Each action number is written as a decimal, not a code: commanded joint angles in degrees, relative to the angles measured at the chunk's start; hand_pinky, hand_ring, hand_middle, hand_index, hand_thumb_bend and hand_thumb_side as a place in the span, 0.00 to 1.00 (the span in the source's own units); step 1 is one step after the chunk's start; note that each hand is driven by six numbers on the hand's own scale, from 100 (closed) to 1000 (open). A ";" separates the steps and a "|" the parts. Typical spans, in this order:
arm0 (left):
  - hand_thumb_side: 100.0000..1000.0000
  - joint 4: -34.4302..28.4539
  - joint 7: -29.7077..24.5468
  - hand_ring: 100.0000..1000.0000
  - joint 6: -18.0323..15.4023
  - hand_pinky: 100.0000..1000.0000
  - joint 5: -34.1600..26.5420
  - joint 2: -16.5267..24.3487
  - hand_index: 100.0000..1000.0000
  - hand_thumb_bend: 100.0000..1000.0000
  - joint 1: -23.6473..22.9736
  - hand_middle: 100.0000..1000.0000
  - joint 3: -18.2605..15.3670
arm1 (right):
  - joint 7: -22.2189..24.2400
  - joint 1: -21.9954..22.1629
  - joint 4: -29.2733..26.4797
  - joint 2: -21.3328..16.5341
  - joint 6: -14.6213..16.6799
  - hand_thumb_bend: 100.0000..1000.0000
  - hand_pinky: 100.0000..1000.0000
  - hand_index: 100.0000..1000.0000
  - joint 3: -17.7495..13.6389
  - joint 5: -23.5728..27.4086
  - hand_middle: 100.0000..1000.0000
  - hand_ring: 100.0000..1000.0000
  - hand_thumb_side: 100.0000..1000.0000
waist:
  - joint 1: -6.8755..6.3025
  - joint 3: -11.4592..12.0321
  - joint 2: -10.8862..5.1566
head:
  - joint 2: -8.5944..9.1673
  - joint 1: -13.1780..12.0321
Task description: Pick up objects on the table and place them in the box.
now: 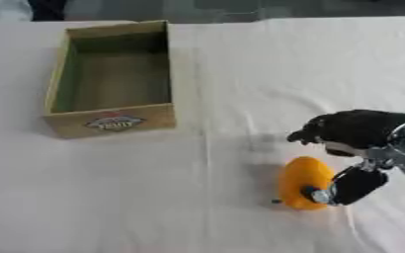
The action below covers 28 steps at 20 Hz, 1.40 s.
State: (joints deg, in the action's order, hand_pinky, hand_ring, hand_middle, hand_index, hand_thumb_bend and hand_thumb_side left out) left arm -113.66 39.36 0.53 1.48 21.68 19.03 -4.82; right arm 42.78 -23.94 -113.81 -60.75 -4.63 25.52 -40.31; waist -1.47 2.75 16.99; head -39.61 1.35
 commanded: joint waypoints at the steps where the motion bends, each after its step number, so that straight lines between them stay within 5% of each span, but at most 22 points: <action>1: 0.92 -0.93 -0.22 0.65 -0.02 0.74 -0.05 1.09 0.85 0.00 0.57 0.68 -0.03 | 1.36 -0.50 -0.78 -2.21 0.55 0.28 0.83 0.97 -0.37 0.03 0.78 0.97 0.52 | 0.08 0.05 -0.79 | 0.63 0.17; 10: 0.92 -0.93 -0.26 0.65 -0.02 0.74 -0.11 1.17 0.85 0.00 0.58 0.68 -0.01 | 4.99 -1.29 -0.78 -3.19 -0.81 0.26 0.82 0.81 -1.05 5.70 0.64 0.95 0.53 | 0.21 0.02 -0.93 | 0.38 0.19; 23: 0.92 -0.93 -0.26 0.65 -0.11 0.74 -0.09 1.18 0.85 0.00 0.54 0.68 0.03 | 5.53 -2.27 -0.78 -3.31 -2.95 0.18 0.81 0.76 -1.30 10.35 0.58 0.93 0.53 | 0.23 0.17 -1.00 | 0.13 0.18; 24: 0.91 -0.93 -0.23 0.65 -0.13 0.74 -0.10 1.15 0.85 0.00 0.56 0.68 0.01 | 5.64 -2.09 -0.78 -3.24 -3.01 0.14 0.80 0.72 -1.16 10.52 0.55 0.91 0.37 | 0.23 0.19 -0.93 | 0.15 0.23; 28: 0.91 -0.93 -0.12 0.65 -0.25 0.74 -0.08 1.11 0.85 0.00 0.66 0.68 0.02 | 6.44 -1.55 -0.78 -3.19 -3.50 0.01 0.79 0.70 -0.61 11.28 0.53 0.90 0.26 | 0.27 0.35 -0.83 | 0.16 0.40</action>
State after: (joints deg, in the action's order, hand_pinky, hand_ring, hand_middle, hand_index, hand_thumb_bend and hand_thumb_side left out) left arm -113.66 39.34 0.49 1.48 21.68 19.03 -4.81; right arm 49.07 -25.14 -113.81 -61.82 -7.88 25.34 -29.58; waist -1.32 3.09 17.00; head -39.63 1.63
